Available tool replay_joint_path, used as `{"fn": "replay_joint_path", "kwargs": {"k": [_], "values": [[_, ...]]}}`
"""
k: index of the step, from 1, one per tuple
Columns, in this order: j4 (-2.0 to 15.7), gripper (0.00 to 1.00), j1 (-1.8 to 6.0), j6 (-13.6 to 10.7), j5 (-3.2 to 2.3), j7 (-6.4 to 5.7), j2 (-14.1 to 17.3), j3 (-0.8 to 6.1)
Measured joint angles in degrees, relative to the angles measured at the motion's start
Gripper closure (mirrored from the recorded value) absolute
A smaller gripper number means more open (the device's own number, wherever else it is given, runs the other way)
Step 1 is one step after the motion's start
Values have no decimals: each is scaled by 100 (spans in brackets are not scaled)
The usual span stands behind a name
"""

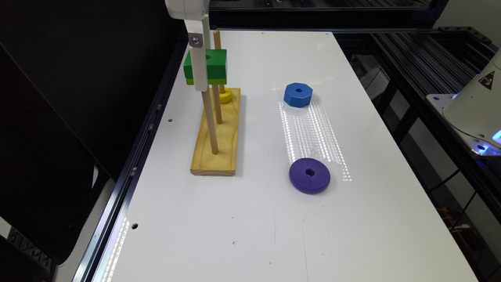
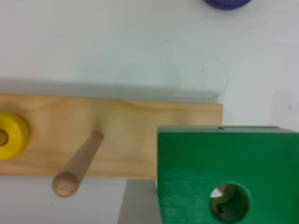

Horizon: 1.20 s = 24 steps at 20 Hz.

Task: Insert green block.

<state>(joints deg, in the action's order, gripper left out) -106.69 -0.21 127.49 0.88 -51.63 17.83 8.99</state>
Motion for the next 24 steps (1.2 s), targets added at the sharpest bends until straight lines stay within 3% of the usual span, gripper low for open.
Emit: {"fn": "replay_joint_path", "kwargs": {"k": [14,19,24], "values": [[1,100,-27,0,-1,-24,0,10],[7,100,-110,1,-16,-140,0,27],[14,100,-139,10,-18,-169,2,28]]}}
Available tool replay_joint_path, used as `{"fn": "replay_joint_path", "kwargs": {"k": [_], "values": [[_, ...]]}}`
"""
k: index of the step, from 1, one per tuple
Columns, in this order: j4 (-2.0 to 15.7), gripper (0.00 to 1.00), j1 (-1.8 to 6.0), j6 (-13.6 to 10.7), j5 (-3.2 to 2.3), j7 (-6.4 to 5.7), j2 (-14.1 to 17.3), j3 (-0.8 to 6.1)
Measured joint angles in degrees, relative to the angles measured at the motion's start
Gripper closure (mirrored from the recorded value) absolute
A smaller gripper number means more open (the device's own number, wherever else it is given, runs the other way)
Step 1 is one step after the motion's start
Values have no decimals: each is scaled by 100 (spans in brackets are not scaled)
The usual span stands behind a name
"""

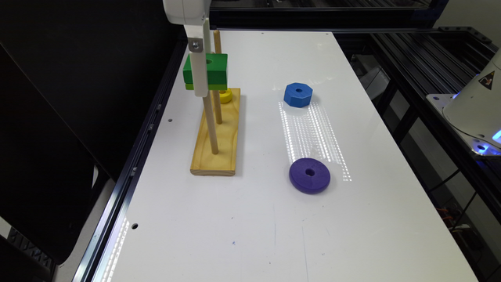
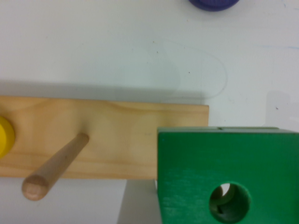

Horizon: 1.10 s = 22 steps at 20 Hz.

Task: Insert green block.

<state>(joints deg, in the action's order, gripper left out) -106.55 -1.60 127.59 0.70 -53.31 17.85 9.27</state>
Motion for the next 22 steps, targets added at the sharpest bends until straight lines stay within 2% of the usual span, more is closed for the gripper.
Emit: {"fn": "replay_joint_path", "kwargs": {"k": [8,22], "values": [[135,100,-20,1,-10,-25,105,-3],[167,100,-18,0,-15,-26,133,-8]]}}
